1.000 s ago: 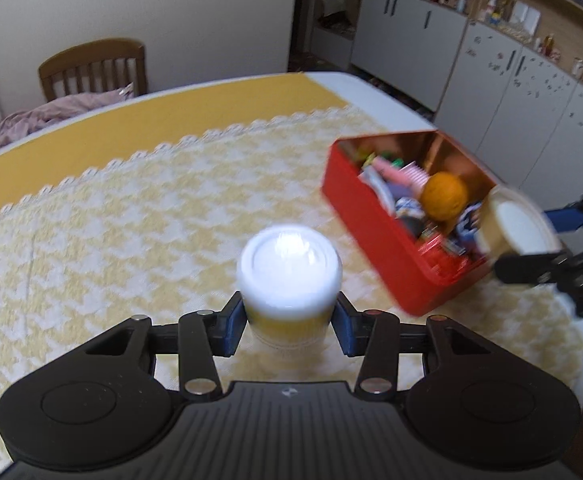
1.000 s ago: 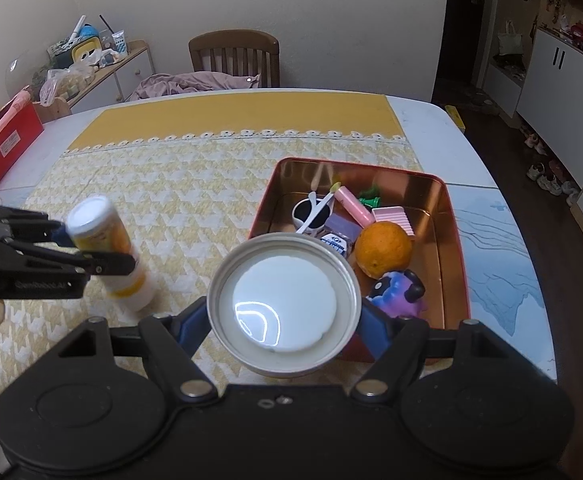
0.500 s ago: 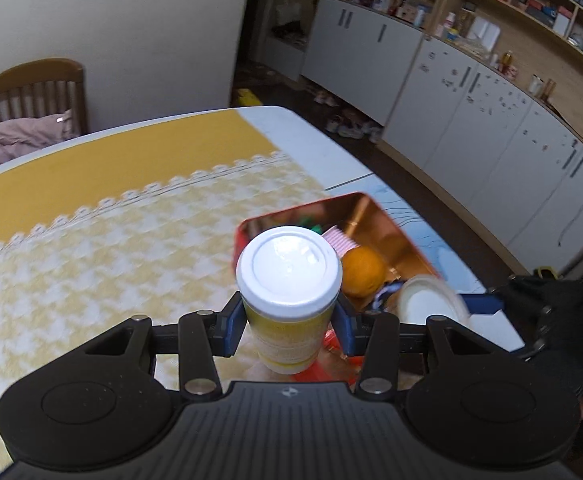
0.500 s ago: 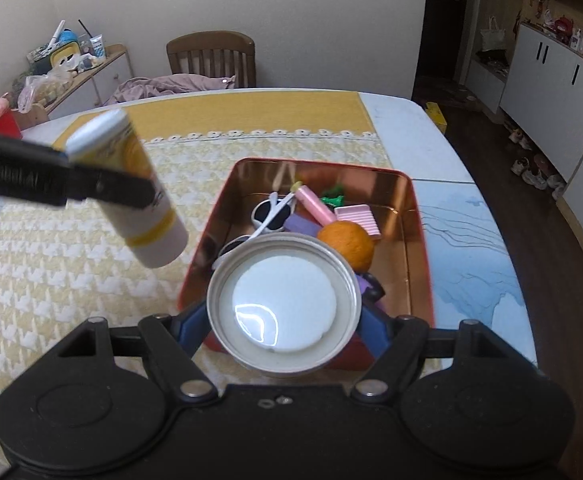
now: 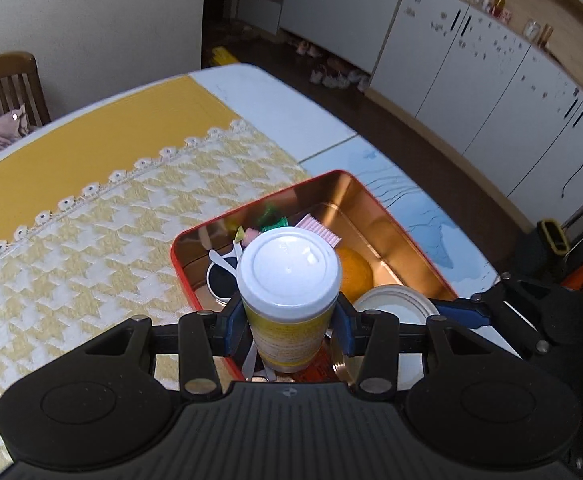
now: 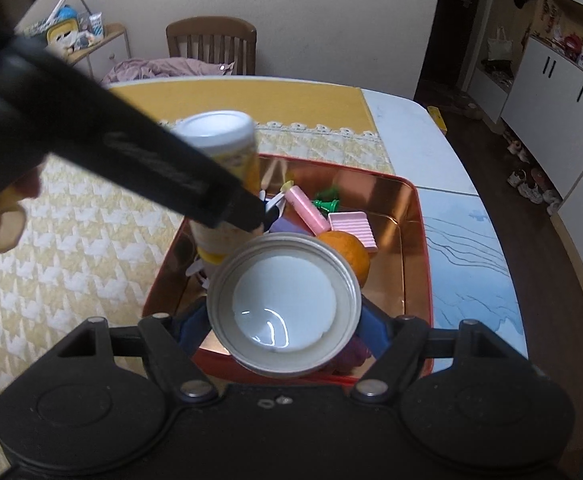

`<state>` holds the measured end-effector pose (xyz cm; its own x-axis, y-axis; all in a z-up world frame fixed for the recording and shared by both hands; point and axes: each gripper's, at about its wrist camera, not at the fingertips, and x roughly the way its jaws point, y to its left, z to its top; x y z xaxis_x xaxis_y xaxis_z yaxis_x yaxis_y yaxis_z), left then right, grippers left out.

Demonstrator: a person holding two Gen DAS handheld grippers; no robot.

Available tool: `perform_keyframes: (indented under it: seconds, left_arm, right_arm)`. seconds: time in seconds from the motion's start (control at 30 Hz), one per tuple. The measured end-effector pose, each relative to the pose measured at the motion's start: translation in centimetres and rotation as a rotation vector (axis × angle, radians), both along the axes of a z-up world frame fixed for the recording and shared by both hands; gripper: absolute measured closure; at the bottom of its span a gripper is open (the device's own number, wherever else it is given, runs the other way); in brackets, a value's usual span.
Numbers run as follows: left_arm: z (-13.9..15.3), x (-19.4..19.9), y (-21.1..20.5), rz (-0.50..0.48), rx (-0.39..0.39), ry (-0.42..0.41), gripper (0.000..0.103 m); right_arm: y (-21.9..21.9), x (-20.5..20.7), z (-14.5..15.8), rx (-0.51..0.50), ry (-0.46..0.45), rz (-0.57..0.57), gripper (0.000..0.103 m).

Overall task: Organize rigid objects
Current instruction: 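Lift and carry the pill bottle and round lid over the red tin, then open both tools to drop the pill bottle and lid into the tin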

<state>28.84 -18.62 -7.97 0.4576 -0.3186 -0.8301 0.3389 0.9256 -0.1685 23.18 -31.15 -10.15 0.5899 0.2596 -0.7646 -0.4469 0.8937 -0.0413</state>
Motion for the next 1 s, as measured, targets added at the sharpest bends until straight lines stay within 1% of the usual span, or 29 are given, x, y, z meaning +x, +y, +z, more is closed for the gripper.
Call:
perform_keyframes:
  seconds: [0.1, 0.13, 0.2, 0.3, 0.5, 0.57, 0.8, 1.0]
  left_arm:
    - [-0.6, 0.7, -0.3, -0.001, -0.011, 0.020, 0.059]
    - [-0.8, 0.9, -0.6, -0.003, -0.004, 0.020, 0.059]
    - [-1.0, 1.3, -0.9, 0.001, 0.007, 0.009, 0.059]
    - [-1.1, 2.0, -1.1, 0.009, -0.004, 0.005, 0.059]
    - [-1.5, 2.6, -1.0, 0.026, -0.015, -0.032, 0.059]
    - [-1.6, 2.7, -0.7, 0.039, -0.029, -0.027, 0.059]
    - [-2.1, 1.6, 0.4, 0.029, -0.068, -0.045, 0.058]
    - [-2.8, 0.0, 1.0, 0.003, -0.049, -0.048, 0.059]
  right_arm:
    - [0.2, 0.2, -0.5, -0.016, -0.003, 0.009, 0.028]
    - [0.3, 0.3, -0.6, -0.020, -0.004, 0.010, 0.028]
    - [0.5, 0.3, -0.8, -0.030, -0.017, 0.014, 0.027]
    - [0.9, 0.4, -1.0, -0.053, -0.034, 0.017, 0.027]
    - [1.3, 0.3, -1.5, -0.092, -0.058, 0.021, 0.022]
    - [1.5, 0.2, -1.5, -0.103, -0.068, 0.023, 0.023]
    - [1.4, -0.4, -1.0, -0.070, -0.069, 0.018, 0.022]
    - [1.3, -1.1, -0.8, -0.055, -0.068, 0.027, 0.021]
